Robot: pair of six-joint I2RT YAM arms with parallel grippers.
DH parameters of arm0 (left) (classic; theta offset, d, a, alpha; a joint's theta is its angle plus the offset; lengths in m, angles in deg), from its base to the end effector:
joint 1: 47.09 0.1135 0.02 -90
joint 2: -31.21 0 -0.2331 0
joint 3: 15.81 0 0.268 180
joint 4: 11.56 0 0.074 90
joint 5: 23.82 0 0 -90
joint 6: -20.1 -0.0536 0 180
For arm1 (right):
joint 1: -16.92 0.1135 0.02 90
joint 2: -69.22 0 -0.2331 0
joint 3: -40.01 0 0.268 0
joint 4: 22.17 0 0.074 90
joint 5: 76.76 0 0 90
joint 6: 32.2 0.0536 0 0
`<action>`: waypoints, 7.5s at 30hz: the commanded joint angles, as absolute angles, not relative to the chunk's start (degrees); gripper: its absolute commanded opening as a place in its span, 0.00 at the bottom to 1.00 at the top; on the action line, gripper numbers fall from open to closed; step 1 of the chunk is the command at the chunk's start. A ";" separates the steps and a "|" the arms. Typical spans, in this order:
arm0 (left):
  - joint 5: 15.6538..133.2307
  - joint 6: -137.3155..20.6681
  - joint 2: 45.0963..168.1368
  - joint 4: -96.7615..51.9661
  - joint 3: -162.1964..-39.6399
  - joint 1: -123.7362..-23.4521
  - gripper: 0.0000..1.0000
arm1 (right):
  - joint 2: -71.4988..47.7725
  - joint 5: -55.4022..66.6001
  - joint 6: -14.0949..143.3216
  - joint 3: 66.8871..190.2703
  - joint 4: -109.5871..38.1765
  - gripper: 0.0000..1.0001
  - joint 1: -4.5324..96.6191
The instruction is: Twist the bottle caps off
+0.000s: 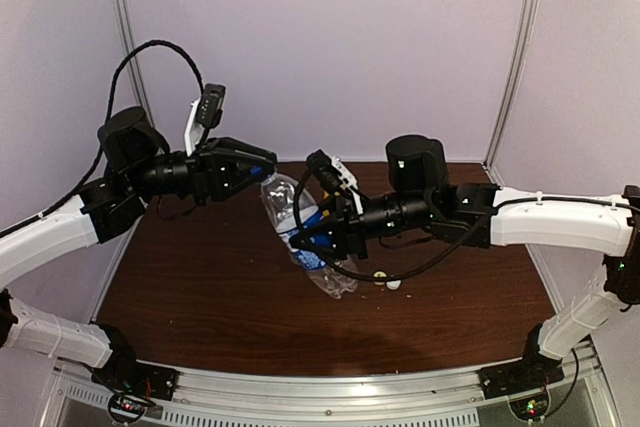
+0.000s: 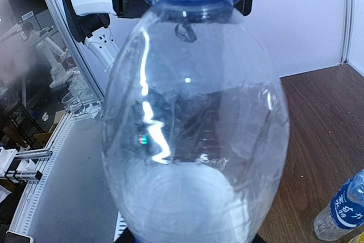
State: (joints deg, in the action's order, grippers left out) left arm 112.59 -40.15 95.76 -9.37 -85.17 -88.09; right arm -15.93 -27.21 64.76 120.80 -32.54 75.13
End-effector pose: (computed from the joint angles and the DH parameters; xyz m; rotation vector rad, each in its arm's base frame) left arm 0.1987 -0.2242 0.3600 0.8898 1.4532 -1.5394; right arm 0.1699 0.3401 0.2962 -1.3349 1.5097 1.4068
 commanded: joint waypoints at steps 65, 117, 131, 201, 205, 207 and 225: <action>124.65 -47.50 95.40 -7.50 -86.65 -89.10 0.47 | -15.69 -42.42 66.43 118.96 -23.65 0.22 73.25; 121.10 -46.58 95.53 -9.15 -90.38 -89.19 0.73 | -13.43 -42.25 67.27 115.35 -20.46 0.31 71.76; 125.98 -38.66 99.26 3.10 -88.40 -89.28 0.63 | -16.21 -46.73 72.26 115.00 -13.99 0.32 71.76; 107.18 -50.90 92.21 -10.40 -86.30 -89.81 0.82 | -14.45 -37.57 69.01 113.61 -20.82 0.32 69.81; 116.66 -51.66 93.35 -9.42 -87.77 -89.82 0.82 | -15.91 -44.33 71.10 114.09 -17.43 0.33 70.42; 119.52 -50.55 94.08 -7.32 -87.98 -89.81 0.82 | -16.89 -46.98 72.82 114.20 -15.09 0.33 70.66; 125.69 -40.40 100.11 5.58 -87.12 -89.90 0.55 | -18.94 -51.61 78.94 114.12 -7.02 0.33 71.32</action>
